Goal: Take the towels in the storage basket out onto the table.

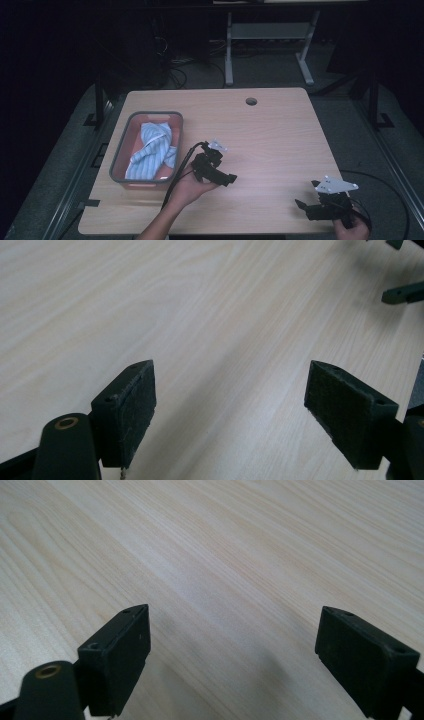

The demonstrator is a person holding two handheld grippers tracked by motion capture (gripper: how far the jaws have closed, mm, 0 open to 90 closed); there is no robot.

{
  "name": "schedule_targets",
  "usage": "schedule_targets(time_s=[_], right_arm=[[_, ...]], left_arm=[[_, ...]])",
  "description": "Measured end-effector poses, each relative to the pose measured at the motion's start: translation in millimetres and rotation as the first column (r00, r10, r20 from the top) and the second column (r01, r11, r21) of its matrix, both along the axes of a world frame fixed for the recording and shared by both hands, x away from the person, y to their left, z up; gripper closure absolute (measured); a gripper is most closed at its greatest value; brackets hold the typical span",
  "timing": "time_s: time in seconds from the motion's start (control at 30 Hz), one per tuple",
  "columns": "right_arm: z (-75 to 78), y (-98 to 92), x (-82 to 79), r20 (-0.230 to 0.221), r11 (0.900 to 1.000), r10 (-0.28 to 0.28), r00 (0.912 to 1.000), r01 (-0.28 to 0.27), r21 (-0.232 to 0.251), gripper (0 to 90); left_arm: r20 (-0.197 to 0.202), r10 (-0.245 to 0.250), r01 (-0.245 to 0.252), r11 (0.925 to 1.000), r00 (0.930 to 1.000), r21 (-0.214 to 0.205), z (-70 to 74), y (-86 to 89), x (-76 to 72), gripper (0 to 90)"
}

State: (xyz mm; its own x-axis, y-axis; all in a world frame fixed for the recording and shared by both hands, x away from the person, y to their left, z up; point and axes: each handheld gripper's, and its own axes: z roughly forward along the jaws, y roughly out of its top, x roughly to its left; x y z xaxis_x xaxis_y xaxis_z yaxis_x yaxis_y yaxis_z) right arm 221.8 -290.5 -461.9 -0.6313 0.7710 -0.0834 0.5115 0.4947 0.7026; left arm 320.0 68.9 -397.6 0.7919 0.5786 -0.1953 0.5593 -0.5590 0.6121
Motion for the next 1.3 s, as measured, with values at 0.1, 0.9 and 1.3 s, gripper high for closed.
schedule_targets(time_s=[0.1,0.9,1.3], right_arm=[[0.0,-0.3,-0.4,-0.003,1.0000,-0.005,1.0000,0.005,0.009,13.9],[-0.5,-0.1,-0.4,-0.002,0.9999,-0.007,1.0000,0.007,0.009,13.9],[0.4,-2.7,-1.5,0.008,0.9998,-0.019,0.9998,0.019,0.011,13.9]], left_arm=[[0.012,0.000,0.000,0.9998,0.9999,0.020,7.9,-1.1,5.6,20.1],[-0.043,0.116,-0.116,0.9932,0.9923,-0.011,40.9,46.8,49.8,19.7],[-0.051,0.175,-0.177,0.9837,0.9833,-0.032,52.2,74.4,55.5,19.8]])
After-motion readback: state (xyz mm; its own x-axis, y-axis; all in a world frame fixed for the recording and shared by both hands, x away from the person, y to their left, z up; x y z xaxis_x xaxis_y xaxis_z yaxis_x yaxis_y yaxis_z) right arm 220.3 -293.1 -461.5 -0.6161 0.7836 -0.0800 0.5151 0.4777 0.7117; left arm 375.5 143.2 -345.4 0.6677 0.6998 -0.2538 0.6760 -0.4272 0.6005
